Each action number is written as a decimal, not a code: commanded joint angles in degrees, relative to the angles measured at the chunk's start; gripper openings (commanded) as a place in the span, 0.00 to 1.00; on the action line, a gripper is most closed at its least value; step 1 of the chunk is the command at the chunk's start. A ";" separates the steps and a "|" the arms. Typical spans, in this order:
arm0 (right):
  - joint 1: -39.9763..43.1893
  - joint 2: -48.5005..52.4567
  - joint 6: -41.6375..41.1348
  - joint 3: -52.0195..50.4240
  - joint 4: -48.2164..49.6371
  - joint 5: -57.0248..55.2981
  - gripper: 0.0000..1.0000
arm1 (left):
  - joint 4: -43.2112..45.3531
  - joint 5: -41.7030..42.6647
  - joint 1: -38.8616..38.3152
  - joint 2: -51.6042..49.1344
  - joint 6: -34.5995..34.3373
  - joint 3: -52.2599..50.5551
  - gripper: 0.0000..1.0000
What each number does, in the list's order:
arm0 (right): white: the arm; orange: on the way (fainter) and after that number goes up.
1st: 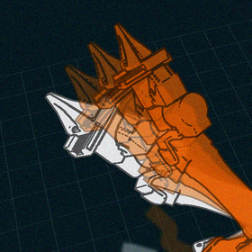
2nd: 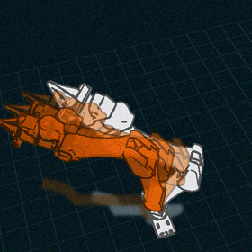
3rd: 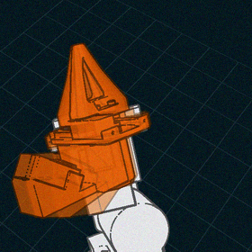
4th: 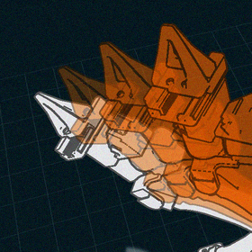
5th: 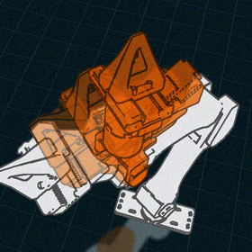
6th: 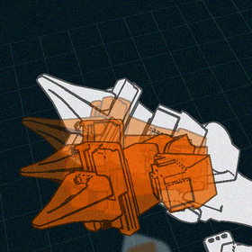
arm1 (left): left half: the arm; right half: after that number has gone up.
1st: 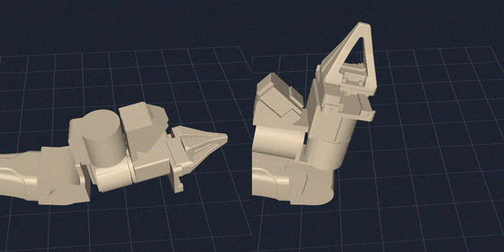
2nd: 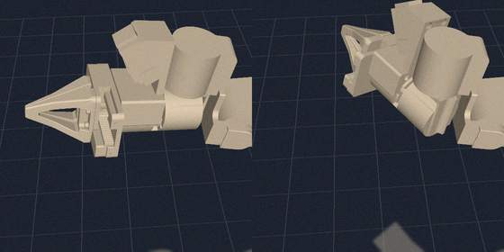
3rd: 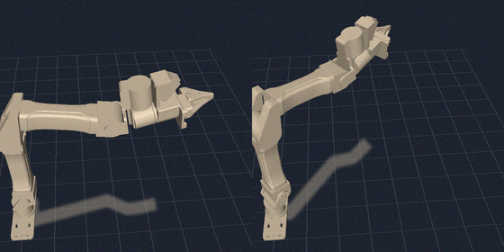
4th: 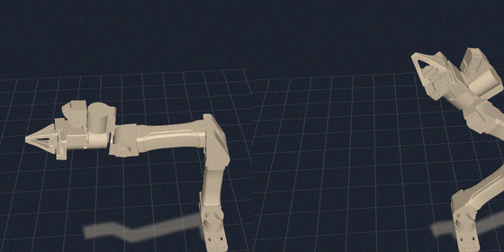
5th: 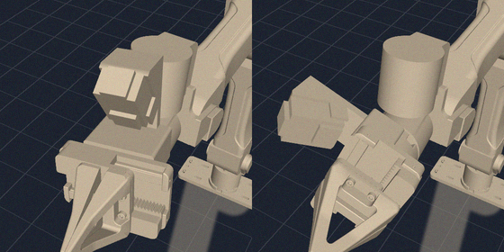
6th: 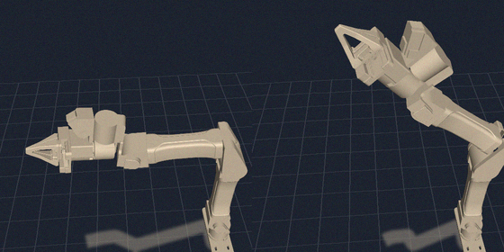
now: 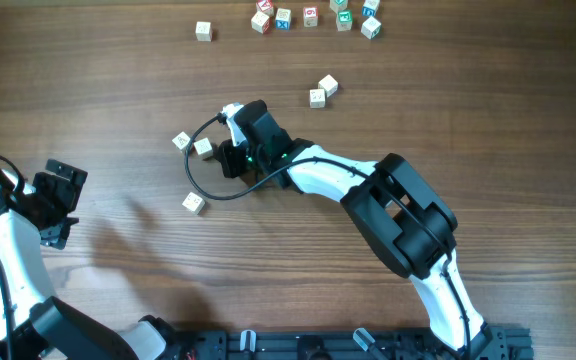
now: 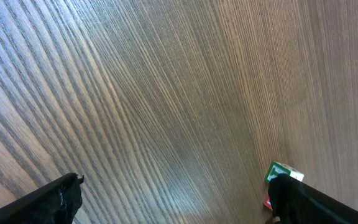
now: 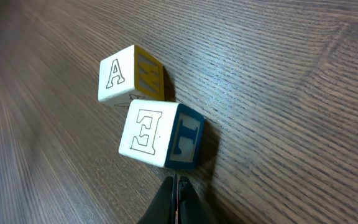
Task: Form a circle
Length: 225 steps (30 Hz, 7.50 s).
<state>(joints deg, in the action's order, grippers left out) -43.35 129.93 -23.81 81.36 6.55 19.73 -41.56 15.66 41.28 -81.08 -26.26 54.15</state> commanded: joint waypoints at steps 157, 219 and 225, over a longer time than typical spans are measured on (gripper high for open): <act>-0.66 3.50 -0.22 0.48 7.15 6.93 0.04 | 0.00 -0.76 0.22 -0.37 -0.33 -0.26 1.00; 2.25 -1.86 -1.68 0.50 -6.25 -8.15 0.04 | 0.00 -0.76 0.22 -0.37 -0.31 -0.26 1.00; 3.54 -1.86 0.17 0.94 0.72 -8.35 0.04 | 0.00 -0.76 0.22 -0.37 -0.33 -0.26 1.00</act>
<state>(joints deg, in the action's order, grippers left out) -40.62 129.32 -24.95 81.89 4.99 13.39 -41.56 15.46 41.28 -81.08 -26.26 54.15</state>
